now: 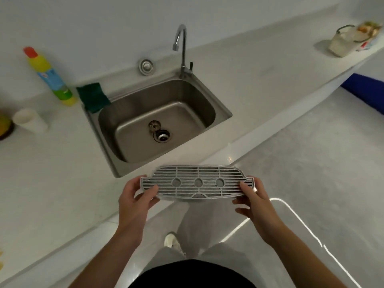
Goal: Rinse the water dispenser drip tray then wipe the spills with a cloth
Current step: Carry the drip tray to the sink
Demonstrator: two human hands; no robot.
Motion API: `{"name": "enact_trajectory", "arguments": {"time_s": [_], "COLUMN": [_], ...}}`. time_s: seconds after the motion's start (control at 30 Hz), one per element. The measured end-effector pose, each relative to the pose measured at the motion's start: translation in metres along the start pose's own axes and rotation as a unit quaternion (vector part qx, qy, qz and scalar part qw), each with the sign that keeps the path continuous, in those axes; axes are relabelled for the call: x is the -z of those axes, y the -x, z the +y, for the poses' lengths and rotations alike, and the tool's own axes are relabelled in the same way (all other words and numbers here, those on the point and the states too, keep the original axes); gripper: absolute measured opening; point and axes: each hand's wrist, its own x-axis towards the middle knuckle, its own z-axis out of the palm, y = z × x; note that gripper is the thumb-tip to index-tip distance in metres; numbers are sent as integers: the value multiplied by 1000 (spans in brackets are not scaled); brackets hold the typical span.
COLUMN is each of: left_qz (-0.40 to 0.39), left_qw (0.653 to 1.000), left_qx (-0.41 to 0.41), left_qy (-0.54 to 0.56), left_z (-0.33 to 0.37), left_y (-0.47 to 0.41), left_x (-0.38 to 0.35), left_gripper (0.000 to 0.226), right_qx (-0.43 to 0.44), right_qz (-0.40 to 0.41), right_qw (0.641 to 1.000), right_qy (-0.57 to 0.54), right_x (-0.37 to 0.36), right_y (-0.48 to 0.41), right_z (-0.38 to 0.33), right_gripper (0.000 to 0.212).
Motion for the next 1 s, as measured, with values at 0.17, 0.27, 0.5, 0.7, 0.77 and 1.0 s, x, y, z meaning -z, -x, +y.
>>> {"name": "enact_trajectory", "arguments": {"time_s": [0.17, 0.27, 0.5, 0.7, 0.77, 1.0], "left_qz": [40, 72, 137, 128, 107, 166], "left_qw": [999, 997, 981, 939, 935, 933], "left_qx": [2, 11, 28, 111, 109, 82], "left_qy": [5, 25, 136, 298, 319, 308], "left_z": [18, 23, 38, 46, 48, 52], "left_y": [-52, -84, -138, -174, -185, -228], "left_x": [-34, -51, -100, -142, -149, -161], "left_gripper": [28, 30, 47, 38, 44, 50], "right_qx": [-14, -31, -68, -50, -56, -54], "right_qz": [-27, -60, -169, -227, -241, -267], "right_qw": [999, 998, 983, 972, 968, 955], "right_qy": [9, -4, -8, 43, 47, 120], "right_x": [-6, -12, -16, -33, -39, -67], "right_y": [-82, -135, -247, -330, -350, -394], "right_z": [-42, -62, -116, -160, -169, -192], "right_gripper": [12, 11, 11, 15, 17, 20]}}
